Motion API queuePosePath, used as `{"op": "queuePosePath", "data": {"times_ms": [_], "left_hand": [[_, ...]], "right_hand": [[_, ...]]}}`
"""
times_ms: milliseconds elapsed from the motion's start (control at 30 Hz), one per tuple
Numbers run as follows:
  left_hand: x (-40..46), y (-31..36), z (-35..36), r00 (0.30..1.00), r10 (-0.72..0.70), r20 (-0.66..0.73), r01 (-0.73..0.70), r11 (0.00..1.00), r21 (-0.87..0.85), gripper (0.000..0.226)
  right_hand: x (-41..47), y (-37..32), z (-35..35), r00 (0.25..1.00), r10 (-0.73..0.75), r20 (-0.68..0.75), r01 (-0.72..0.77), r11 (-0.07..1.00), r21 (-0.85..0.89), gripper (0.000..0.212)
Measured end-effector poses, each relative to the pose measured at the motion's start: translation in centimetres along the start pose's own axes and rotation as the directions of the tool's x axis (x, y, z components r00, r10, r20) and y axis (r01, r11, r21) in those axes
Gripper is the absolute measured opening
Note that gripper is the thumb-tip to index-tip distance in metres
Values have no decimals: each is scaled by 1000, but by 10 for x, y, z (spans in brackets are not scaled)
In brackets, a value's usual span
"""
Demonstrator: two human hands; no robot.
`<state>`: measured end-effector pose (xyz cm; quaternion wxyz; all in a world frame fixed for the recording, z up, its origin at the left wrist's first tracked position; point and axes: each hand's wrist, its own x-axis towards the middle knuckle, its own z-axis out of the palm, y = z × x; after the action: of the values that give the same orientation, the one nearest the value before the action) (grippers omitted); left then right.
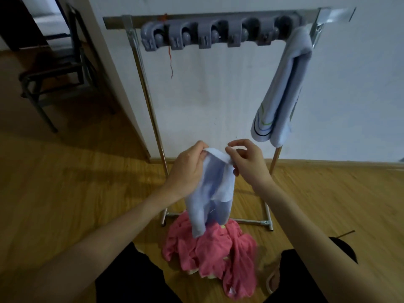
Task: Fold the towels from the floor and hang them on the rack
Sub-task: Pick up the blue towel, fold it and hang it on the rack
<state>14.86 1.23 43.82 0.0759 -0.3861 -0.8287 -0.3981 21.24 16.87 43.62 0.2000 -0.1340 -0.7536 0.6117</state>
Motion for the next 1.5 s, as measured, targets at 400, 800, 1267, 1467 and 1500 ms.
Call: {"op": "queuePosePath", "data": {"times_ms": [400,800,1267,1467,1500], "left_hand": [[38,10,-14,1000,21,-6,-21,1000,1,20],[41,-21,-39,967,-161,-198,138,983,-122,30],[1,-64,-41,966,-232,112,226,972,62,22],[-13,-62,-43,922,-256,292,275,961,-27,19],[-13,-61,-41,920,-248,305,270,962,-32,18]], "right_hand": [[-2,4,-12,958,-160,240,185,979,-84,48],[5,32,-20,952,-239,190,285,919,-274,29],[19,-7,-14,921,-378,93,389,898,-204,18],[18,-22,-4,885,-410,222,453,869,-201,19],[18,-24,-3,879,-413,240,462,861,-211,19]]}}
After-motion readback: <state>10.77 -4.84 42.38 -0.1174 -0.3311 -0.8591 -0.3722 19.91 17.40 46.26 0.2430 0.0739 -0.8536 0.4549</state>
